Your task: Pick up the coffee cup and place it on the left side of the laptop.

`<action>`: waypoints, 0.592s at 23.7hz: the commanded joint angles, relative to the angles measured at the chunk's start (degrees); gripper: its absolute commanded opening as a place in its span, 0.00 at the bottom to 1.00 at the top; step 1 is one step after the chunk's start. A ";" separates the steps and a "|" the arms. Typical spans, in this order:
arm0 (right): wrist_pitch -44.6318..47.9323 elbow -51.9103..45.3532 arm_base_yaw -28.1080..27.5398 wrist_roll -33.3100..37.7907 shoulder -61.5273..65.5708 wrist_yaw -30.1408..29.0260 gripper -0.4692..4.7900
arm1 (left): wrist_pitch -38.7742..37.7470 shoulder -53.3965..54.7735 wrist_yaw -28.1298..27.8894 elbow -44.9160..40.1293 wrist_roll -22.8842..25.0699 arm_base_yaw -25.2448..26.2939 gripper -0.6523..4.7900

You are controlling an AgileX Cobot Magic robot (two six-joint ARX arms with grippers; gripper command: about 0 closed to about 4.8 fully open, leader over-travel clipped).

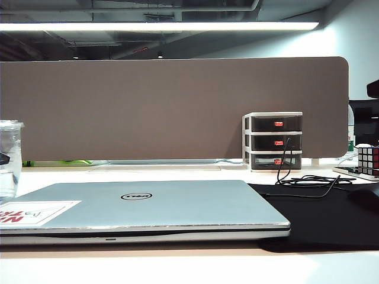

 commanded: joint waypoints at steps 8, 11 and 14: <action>0.79 -0.28 0.02 -0.15 -0.11 -0.33 0.09 | -2.23 -0.11 -0.11 0.24 0.50 0.13 1.00; 0.79 -0.28 0.00 -0.15 -0.11 -0.33 0.09 | -3.08 -0.11 0.20 0.24 0.46 0.13 1.00; 0.79 -0.28 0.00 -0.15 -0.11 -0.31 0.09 | -3.13 -0.11 2.05 0.24 -0.44 0.13 1.00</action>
